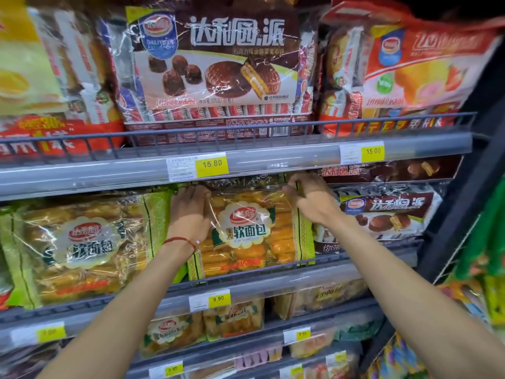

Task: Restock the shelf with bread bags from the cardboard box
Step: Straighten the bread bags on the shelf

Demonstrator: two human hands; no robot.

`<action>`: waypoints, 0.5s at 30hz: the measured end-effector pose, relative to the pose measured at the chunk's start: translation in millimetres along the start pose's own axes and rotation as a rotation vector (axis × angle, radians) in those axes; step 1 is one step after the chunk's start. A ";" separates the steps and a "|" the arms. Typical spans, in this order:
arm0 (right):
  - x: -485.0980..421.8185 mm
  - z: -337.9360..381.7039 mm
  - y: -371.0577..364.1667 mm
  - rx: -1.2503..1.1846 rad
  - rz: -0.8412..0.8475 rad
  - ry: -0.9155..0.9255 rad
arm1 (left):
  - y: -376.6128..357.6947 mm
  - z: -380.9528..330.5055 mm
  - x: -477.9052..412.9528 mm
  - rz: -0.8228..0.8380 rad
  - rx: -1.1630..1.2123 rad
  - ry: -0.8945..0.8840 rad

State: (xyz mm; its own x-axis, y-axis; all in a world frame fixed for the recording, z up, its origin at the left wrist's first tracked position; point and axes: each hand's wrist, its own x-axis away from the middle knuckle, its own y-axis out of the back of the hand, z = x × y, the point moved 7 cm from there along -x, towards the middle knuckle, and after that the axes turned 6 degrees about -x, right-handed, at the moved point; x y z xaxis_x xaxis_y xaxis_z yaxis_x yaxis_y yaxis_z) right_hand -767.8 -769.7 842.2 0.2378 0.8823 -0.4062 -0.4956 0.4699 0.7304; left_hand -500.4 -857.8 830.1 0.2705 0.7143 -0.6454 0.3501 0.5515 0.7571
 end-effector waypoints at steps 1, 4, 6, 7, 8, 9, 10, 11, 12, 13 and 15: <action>-0.6 1.2 1.4 0.003 -0.017 0.007 | 1.4 0.1 -0.4 -0.001 0.008 -0.003; 0.3 6.3 1.9 -0.014 -0.084 0.015 | 2.9 1.0 -0.1 0.015 0.022 -0.019; 3.4 5.7 -1.0 -0.010 -0.152 0.003 | 2.7 2.1 1.4 0.056 0.024 -0.035; 7.0 5.8 -4.0 0.014 -0.180 -0.010 | 3.0 1.8 4.6 0.081 0.024 -0.042; 12.3 6.3 -8.7 0.058 -0.203 -0.028 | 4.5 1.0 10.0 0.086 0.020 -0.054; 20.7 9.3 -13.4 0.112 -0.238 -0.037 | 7.1 0.9 16.8 0.070 0.016 -0.070; 30.9 12.4 -19.4 0.147 -0.284 -0.044 | 10.9 1.8 24.2 0.038 0.016 -0.080; 43.3 16.6 -26.1 0.154 -0.324 -0.056 | 13.5 4.3 32.5 0.015 0.017 -0.079; 56.4 20.6 -35.1 0.129 -0.348 -0.071 | 14.6 8.2 41.1 -0.004 0.015 -0.072; 68.6 22.6 -48.0 0.085 -0.348 -0.094 | 15.1 12.0 49.3 -0.024 0.021 -0.069; 91.9 27.4 -76.4 -0.023 -0.319 -0.133 | 14.9 19.5 68.9 -0.051 0.116 -0.073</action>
State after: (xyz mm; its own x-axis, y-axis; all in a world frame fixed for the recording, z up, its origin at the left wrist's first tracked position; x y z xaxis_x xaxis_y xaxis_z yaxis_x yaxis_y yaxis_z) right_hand -685.2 -723.8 764.1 0.4901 0.6877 -0.5356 -0.3969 0.7231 0.5653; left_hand -459.0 -808.8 794.9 0.3121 0.6510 -0.6919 0.4657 0.5300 0.7087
